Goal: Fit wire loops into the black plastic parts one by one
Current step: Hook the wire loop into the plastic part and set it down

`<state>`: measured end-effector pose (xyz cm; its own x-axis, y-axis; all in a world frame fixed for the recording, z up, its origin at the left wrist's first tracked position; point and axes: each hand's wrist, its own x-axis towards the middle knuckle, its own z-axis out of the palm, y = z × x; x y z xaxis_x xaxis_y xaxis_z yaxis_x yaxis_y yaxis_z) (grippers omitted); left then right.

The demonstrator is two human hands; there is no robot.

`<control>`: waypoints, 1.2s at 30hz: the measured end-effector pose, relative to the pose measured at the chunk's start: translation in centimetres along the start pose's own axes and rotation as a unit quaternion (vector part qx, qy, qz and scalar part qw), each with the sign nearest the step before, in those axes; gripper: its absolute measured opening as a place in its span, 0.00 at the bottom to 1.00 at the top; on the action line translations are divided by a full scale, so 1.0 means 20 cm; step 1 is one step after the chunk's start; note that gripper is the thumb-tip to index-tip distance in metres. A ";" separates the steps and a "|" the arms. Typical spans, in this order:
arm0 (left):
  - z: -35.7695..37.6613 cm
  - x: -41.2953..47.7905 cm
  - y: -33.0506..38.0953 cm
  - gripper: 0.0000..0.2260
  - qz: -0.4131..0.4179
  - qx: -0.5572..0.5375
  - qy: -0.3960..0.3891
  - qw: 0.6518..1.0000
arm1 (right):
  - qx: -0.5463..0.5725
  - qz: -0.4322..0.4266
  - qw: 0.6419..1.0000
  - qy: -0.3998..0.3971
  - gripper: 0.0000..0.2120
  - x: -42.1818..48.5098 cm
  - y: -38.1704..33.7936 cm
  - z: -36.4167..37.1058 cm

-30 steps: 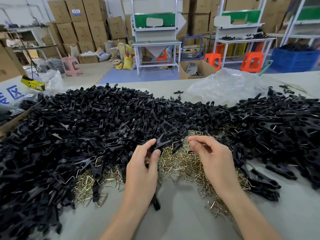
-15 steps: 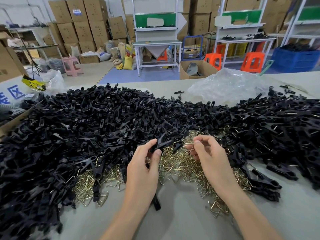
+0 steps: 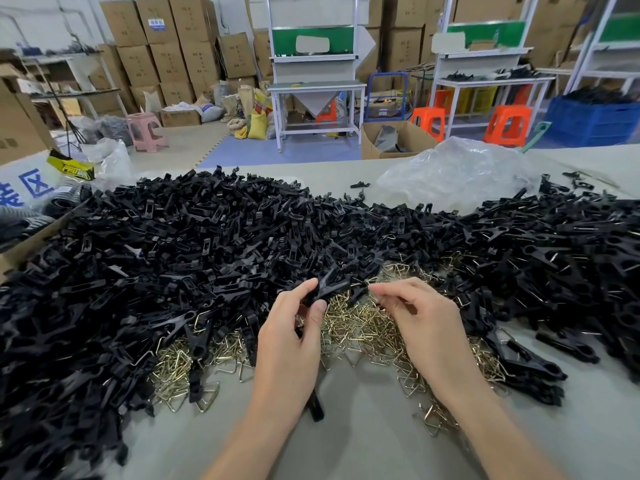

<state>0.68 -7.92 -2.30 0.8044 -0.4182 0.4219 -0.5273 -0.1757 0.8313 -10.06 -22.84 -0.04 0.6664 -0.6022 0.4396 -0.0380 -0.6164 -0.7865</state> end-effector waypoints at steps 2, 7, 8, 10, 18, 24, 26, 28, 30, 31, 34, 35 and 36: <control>0.00 0.00 0.00 0.19 0.000 -0.002 0.000 1.000 | -0.121 -0.104 0.987 -0.003 0.15 -0.01 0.00 0.00; -0.01 0.00 0.01 0.19 0.004 -0.003 -0.001 1.000 | -0.206 -0.206 0.957 -0.001 0.27 -0.03 -0.04 0.01; -0.01 0.00 0.01 0.19 0.004 -0.002 -0.001 1.000 | -0.210 -0.217 0.953 -0.006 0.30 -0.03 -0.03 0.02; 0.00 0.00 0.01 0.19 0.006 0.001 0.000 1.000 | -0.202 -0.230 0.952 -0.011 0.32 -0.03 -0.02 0.02; -0.01 0.00 0.02 0.18 0.001 0.009 -0.005 1.000 | -0.147 -0.248 0.958 0.013 0.21 -0.03 -0.01 0.04; -0.01 -0.01 0.03 0.16 0.023 0.005 -0.004 1.000 | 0.040 -0.045 0.998 0.035 0.20 -0.02 -0.06 0.04; -0.01 -0.01 0.03 0.14 0.054 0.009 -0.008 0.998 | 0.146 0.059 0.987 0.020 0.20 -0.01 -0.06 0.04; -0.01 -0.01 0.04 0.14 0.088 0.030 -0.012 0.996 | 0.253 0.131 0.958 0.007 0.22 0.01 -0.06 0.04; -0.01 -0.01 0.04 0.16 0.109 0.048 -0.015 0.993 | 0.358 0.176 0.917 0.008 0.24 0.02 -0.05 0.03; -0.01 -0.01 0.04 0.16 0.114 0.052 -0.017 0.992 | 0.387 0.189 0.902 0.008 0.25 0.03 -0.05 0.03; -0.01 -0.01 0.03 0.16 0.115 0.052 -0.024 0.992 | 0.388 0.206 0.898 -0.022 0.28 0.03 -0.04 0.02; -0.01 -0.01 0.03 0.16 0.116 0.051 -0.027 0.992 | 0.378 0.206 0.902 -0.033 0.28 0.03 -0.03 0.03; -0.01 -0.01 0.03 0.15 0.117 0.050 -0.030 0.991 | 0.368 0.202 0.907 -0.040 0.27 0.03 -0.03 0.04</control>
<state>0.18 -7.81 -1.79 0.6403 -0.5098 0.5745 -0.7249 -0.1538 0.6715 -9.17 -22.46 0.31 0.7623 -0.6460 0.0412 0.1957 0.1694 -0.9659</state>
